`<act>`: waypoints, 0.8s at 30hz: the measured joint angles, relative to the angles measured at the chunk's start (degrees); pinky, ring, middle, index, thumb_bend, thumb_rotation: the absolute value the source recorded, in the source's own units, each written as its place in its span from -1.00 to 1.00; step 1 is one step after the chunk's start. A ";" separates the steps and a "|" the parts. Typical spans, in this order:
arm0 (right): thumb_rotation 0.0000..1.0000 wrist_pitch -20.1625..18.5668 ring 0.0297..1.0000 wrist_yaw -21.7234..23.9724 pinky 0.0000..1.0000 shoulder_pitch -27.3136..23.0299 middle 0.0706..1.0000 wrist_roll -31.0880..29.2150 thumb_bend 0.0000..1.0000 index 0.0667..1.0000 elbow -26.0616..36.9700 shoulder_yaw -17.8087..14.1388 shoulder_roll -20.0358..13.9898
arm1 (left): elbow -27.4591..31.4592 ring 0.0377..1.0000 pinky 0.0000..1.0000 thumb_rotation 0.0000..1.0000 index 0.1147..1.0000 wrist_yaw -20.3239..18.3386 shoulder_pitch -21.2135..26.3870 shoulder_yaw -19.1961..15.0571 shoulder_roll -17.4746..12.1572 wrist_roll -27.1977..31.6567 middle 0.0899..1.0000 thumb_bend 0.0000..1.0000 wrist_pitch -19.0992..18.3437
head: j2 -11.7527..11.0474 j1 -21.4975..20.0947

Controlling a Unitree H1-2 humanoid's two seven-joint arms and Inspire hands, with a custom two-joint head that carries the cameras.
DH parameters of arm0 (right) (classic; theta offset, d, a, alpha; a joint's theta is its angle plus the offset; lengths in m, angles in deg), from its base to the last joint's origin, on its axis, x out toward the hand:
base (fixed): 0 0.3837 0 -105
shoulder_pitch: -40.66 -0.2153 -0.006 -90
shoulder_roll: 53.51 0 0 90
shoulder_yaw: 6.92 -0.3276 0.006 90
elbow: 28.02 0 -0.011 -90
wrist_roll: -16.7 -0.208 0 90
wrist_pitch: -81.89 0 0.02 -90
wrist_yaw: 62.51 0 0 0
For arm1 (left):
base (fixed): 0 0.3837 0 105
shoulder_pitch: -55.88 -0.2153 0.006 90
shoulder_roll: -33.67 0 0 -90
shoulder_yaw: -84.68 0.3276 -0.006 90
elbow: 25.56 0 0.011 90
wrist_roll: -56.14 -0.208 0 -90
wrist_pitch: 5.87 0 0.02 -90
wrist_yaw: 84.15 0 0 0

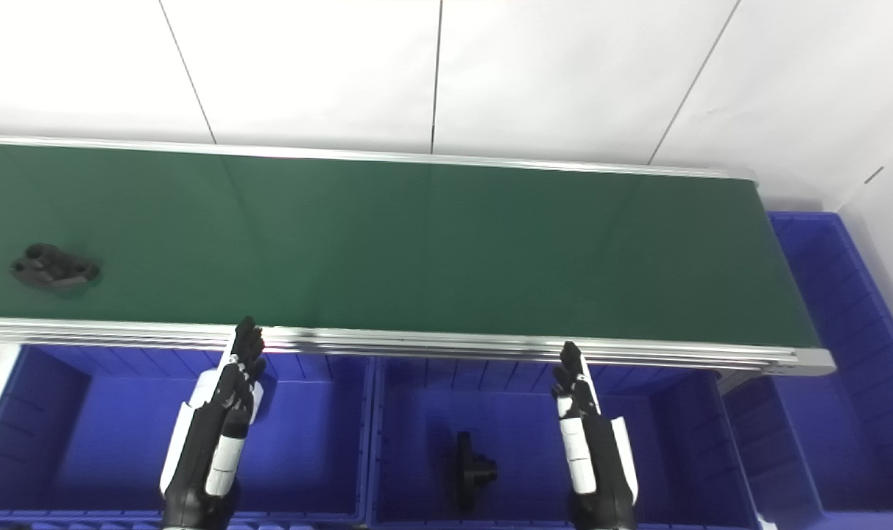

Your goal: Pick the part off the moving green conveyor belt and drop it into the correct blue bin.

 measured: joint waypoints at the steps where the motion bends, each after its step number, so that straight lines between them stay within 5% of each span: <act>1: 0.86 0.00 0.98 -0.01 0.94 0.00 1.00 0.00 0.54 1.00 0.00 -0.02 0.07 | 0.01 1.00 1.00 0.94 1.00 0.00 0.00 0.00 -0.03 -0.01 1.00 0.43 -0.01 | 0.09 -0.09; 14: 0.87 0.15 1.00 -0.01 0.95 -0.07 1.00 0.98 0.55 1.00 -0.27 0.05 0.82 | 0.01 1.00 1.00 0.97 1.00 0.17 0.03 -0.07 -0.43 -1.03 1.00 0.40 -0.24 | -0.26 -0.70; 20: 0.85 1.85 1.00 0.00 0.98 -0.23 1.00 0.59 0.52 1.00 -1.63 -0.03 0.90 | -0.39 1.00 1.00 0.96 1.00 0.19 0.12 0.01 -0.42 -1.09 1.00 0.36 -0.19 | -2.46 1.67; 24: 0.89 2.95 0.97 0.20 0.97 -0.34 1.00 -0.51 0.48 1.00 -4.20 -0.31 0.73 | -2.54 1.00 1.00 0.93 1.00 0.21 0.47 0.31 -0.39 -1.10 1.00 0.36 -0.09 | -5.96 2.89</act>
